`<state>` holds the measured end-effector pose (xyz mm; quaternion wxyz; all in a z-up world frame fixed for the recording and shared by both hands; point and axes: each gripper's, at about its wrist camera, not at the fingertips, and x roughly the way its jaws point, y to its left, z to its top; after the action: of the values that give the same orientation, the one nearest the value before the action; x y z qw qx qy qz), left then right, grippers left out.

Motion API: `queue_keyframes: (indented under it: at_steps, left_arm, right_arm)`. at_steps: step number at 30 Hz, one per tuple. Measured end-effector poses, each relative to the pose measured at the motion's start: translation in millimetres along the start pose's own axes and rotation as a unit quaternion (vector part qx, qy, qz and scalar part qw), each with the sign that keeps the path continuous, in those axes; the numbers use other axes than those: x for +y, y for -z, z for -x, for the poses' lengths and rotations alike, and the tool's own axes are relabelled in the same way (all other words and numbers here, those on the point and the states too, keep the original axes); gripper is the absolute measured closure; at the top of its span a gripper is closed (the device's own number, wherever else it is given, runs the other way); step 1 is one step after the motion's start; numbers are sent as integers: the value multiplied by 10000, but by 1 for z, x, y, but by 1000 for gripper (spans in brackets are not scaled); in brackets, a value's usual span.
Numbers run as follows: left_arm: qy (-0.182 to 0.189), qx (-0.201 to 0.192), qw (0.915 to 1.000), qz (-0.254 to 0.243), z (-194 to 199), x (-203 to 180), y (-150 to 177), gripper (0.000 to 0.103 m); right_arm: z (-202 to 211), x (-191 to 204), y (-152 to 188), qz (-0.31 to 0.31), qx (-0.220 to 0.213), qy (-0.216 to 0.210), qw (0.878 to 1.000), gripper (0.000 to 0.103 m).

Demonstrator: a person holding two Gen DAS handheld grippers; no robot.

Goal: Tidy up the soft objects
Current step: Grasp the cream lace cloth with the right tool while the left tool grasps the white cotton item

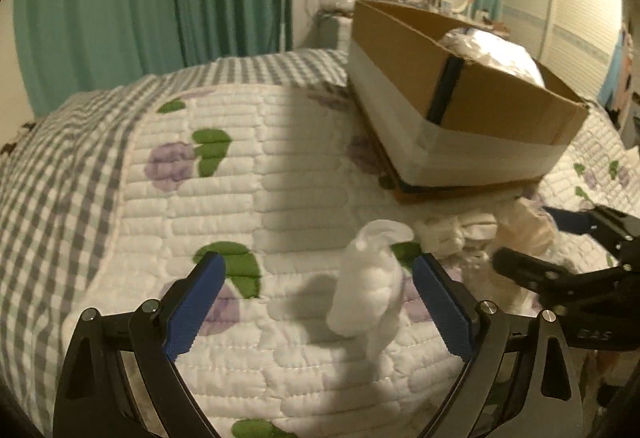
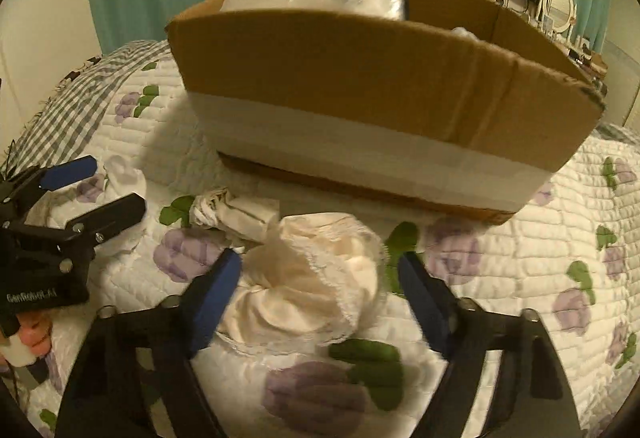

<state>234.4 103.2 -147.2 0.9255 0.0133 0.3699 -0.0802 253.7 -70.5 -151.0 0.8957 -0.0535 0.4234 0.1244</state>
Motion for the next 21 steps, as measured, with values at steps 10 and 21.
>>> queue_keyframes:
  at_steps: [10,21]
  left_arm:
    - [507,365,9979,-166,-14,-6,9,71]
    - [384,94,9988,-304,2,-7,6,75]
  right_arm:
    - [9,1,9,-111,12,15,9999,76]
    - [51,-17,19,-310,-278,30,9991,82]
